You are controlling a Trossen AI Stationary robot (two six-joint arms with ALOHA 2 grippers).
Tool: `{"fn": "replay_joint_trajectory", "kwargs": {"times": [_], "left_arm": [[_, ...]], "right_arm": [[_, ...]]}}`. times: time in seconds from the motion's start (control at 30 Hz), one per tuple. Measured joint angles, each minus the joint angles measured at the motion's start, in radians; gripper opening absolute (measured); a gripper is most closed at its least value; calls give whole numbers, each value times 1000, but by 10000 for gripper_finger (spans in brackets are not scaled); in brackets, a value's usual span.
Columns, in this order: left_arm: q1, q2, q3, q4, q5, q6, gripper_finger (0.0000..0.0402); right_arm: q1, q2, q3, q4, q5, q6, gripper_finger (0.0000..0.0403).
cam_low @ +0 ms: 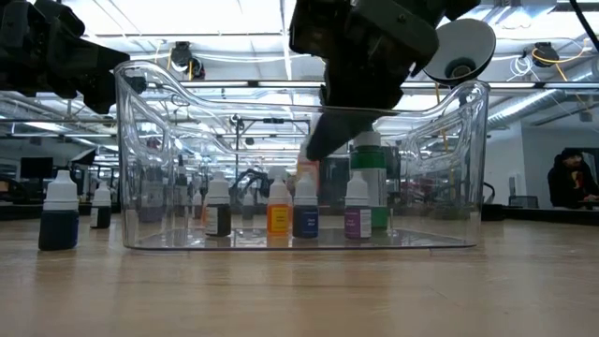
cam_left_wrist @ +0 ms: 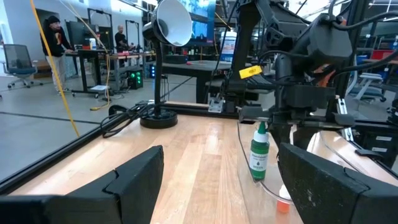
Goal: Pick & Place food coloring
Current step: Put the bottom right small orange food coloring bottle into the bin
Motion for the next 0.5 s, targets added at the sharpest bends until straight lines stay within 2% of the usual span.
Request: {"fn": "replay_joint_trajectory", "kwargs": {"times": [0.5], "left_arm": [[0,0,0,0,0,0,310]], "right_arm": [[14,-3,8,-44,13,4,37]]}}
